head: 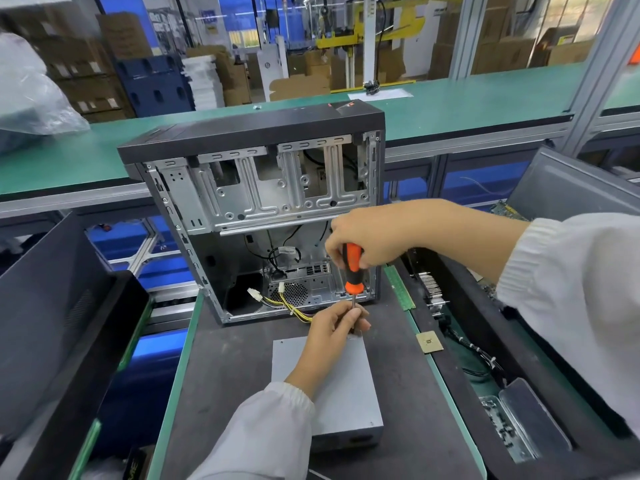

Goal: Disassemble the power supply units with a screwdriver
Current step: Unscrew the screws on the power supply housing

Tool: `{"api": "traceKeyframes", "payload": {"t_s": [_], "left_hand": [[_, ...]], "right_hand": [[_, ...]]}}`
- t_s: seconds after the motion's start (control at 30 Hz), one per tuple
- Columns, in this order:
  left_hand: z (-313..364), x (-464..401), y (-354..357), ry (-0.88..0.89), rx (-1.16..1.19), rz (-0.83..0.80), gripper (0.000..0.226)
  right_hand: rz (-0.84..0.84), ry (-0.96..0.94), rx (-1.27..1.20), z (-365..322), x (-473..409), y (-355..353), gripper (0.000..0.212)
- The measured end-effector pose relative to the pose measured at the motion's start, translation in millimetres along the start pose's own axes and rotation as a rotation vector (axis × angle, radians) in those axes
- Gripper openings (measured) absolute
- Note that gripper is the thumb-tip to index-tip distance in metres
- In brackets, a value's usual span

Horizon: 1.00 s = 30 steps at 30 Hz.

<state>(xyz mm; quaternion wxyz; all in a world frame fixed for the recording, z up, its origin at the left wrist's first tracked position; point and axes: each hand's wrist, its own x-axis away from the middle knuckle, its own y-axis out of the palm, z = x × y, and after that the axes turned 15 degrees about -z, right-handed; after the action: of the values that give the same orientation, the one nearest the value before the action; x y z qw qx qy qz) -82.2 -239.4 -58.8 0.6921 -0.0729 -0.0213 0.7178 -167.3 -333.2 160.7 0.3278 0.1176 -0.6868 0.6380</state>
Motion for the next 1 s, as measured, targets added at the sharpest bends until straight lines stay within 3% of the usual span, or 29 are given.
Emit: {"api": "traceKeyframes", "payload": {"t_s": [0.1, 0.23, 0.37, 0.47, 0.5, 0.63, 0.7, 0.77, 0.9, 1.0], "left_hand": [[-0.1, 0.2, 1.4, -0.002, 0.004, -0.007, 0.022], [0.2, 0.8, 1.8, 0.002, 0.011, -0.007, 0.021], [-0.3, 0.7, 1.7, 0.022, -0.020, -0.004, 0.021], [-0.5, -1.3, 0.8, 0.031, -0.026, 0.006, 0.022], [-0.9, -1.4, 1.2, 0.030, -0.031, 0.006, 0.022], [-2.5, -0.9, 2.0, 0.013, -0.025, -0.002, 0.020], [-2.7, -0.7, 2.1, 0.011, -0.027, -0.002, 0.020], [-2.3, -0.1, 2.1, 0.013, -0.026, -0.003, 0.019], [-1.8, 0.9, 2.3, 0.032, -0.019, -0.003, 0.020], [-1.9, 0.1, 2.8, 0.041, -0.030, -0.011, 0.021]], "right_hand": [[-0.064, -0.046, -0.126, 1.3, 4.6, -3.0, 0.037], [0.073, 0.214, -0.215, -4.1, 3.2, 4.5, 0.074], [0.151, 0.261, 0.027, -0.7, -7.6, 8.8, 0.058], [0.034, 0.112, -0.003, 6.6, -2.7, 3.0, 0.016], [-0.016, 0.069, -0.049, 7.6, 0.5, 0.2, 0.011], [-0.067, 0.020, -0.212, 7.1, 6.9, -3.7, 0.046], [-0.014, 0.165, -0.271, 1.6, 8.3, -1.9, 0.069], [0.022, 0.284, -0.203, -2.4, 4.1, 2.5, 0.079], [0.057, 0.222, 0.000, -3.9, -2.7, 6.0, 0.052], [-0.040, 0.080, -0.024, -2.4, 4.5, -1.6, 0.013]]}}
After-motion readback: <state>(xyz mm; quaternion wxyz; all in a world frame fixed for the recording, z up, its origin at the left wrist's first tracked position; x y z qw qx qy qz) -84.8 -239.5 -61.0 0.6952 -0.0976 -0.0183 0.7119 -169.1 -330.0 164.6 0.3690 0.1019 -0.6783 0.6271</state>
